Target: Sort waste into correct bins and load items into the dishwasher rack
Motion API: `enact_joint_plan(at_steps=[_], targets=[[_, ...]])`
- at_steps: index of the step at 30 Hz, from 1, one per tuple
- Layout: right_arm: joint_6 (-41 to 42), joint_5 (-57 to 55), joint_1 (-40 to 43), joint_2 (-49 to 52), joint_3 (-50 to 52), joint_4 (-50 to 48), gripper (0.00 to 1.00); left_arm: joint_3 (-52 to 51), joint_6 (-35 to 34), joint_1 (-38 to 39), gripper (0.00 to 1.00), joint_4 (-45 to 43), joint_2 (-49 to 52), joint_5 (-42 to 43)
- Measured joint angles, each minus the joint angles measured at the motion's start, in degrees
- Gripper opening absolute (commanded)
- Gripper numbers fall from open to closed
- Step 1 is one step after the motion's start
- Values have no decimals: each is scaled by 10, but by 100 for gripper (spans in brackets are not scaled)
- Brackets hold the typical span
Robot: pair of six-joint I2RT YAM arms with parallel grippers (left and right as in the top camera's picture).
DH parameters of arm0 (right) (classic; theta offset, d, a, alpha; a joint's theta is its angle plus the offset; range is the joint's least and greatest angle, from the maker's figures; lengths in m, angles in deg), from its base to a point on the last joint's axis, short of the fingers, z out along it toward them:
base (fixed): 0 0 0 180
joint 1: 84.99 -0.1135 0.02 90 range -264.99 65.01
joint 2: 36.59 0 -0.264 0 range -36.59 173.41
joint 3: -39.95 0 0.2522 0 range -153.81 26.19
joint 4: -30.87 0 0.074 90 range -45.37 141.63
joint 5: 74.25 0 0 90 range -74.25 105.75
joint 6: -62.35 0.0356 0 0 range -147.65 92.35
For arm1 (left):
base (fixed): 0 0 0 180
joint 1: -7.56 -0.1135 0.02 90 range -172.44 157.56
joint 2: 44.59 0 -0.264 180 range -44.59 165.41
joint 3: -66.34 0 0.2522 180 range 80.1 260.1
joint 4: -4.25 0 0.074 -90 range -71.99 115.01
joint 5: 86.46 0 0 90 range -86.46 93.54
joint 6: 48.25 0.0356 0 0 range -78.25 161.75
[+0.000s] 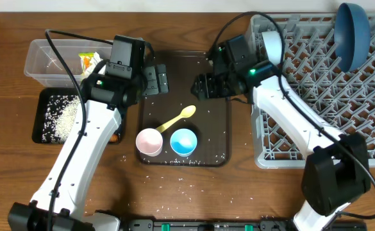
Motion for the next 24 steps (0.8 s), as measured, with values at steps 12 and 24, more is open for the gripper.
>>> enact_joint_plan(at_steps=[12,24], targets=[[5,29,-33,0,2,129,51,0,0,0,97,0,0,0],[-7,37,-55,0,2,154,54,0,0,0,98,0,0,0]])
